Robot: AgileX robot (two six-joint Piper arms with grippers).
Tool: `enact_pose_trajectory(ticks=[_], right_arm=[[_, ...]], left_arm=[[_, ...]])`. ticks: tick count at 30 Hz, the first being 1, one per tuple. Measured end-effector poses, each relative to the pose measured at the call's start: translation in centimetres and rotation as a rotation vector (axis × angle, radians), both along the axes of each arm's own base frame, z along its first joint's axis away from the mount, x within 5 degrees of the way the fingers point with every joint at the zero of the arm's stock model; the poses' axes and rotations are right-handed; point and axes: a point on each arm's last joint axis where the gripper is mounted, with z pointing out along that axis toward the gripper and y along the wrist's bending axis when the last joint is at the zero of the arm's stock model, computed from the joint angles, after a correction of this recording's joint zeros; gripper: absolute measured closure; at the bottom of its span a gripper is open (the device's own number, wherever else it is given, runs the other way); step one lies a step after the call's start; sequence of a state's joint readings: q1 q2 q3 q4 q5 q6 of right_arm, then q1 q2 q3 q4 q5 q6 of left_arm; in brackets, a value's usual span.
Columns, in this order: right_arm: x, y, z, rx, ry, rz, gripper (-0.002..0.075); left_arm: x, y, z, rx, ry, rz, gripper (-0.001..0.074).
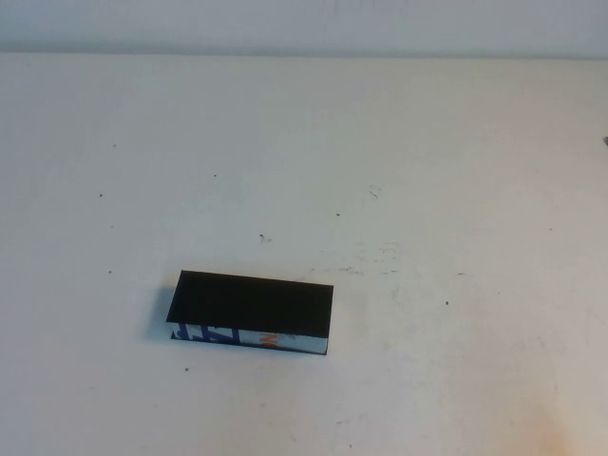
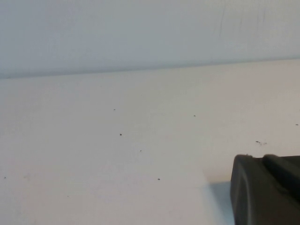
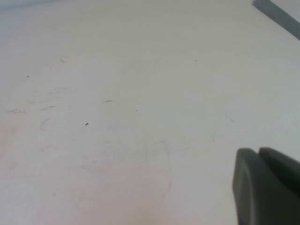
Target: Return glasses to glasses case
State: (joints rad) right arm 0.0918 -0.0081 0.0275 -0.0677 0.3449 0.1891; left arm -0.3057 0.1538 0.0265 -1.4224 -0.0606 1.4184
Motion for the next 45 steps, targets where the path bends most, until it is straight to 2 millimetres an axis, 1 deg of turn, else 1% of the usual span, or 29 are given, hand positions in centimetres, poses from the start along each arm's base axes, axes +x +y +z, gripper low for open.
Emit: enact_pose_trajectory(ticks=[19,23,28,33,36,39,43,45], right_arm=[[0.0,0.0,0.0,0.0,0.002,0.0,0.0737],[0.0,0.0,0.0,0.0,0.002,0.0,0.0737],[0.0,0.0,0.0,0.0,0.002,0.0,0.0737],[0.0,0.0,0.0,0.0,0.002,0.0,0.0737],[0.0,0.0,0.0,0.0,0.002,0.0,0.0738],[0.0,0.0,0.0,0.0,0.002,0.0,0.0738],[0.0,0.0,0.0,0.0,0.001,0.0,0.0738],[0.0,0.0,0.0,0.0,0.001,0.0,0.0738]], left_arm=[[0.0,0.0,0.0,0.008,-0.004,0.003,0.0736],[0.1,0.3,0.4,-0.005,-0.042,0.033,0.0736],[-0.1,0.5,0.7,0.063,-0.097,0.069,0.0736],[-1.0,1.0,-0.1,0.047,-0.046,0.148,0.0736],[-1.1,1.1,-0.5,0.049,-0.002,0.184,0.0736],[-1.2,1.2,-1.0,0.049,0.058,0.196,0.0736],[-1.4,1.3,-2.1,0.053,0.182,0.206,0.0736],[-1.4,1.3,-2.2,0.055,0.191,0.211,0.0736]])
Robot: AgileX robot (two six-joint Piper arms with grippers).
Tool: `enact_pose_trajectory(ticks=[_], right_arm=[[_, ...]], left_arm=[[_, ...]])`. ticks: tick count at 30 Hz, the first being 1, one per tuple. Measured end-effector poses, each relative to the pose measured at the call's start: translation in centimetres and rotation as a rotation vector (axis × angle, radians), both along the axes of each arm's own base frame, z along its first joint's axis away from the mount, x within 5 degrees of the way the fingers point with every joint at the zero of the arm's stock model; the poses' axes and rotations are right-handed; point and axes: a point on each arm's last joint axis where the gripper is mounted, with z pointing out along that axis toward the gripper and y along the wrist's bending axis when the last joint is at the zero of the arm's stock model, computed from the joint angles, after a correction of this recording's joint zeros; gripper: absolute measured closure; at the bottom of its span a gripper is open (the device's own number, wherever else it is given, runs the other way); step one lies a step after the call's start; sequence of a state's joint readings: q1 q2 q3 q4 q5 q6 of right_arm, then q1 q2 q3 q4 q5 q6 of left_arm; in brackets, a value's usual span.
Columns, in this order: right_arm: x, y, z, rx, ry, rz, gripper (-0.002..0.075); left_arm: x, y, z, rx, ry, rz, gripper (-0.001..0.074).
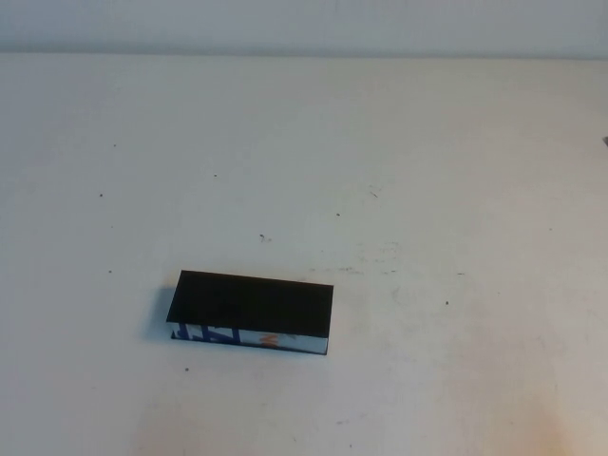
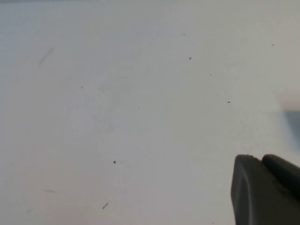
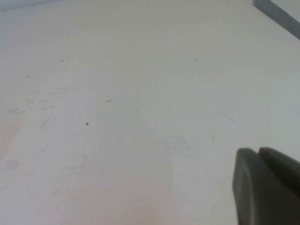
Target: Return glasses to glasses case
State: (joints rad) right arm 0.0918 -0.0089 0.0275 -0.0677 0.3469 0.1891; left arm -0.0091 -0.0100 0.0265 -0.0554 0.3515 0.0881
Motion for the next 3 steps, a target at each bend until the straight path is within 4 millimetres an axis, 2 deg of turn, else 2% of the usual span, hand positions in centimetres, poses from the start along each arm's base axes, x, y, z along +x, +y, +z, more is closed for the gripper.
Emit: enact_pose_trajectory(ticks=[3], right_arm=[[0.0,0.0,0.0,0.0,0.0,0.0,0.0738]], left_arm=[[-0.01,0.02,-0.02,0.008,0.001,0.0,0.0736]])
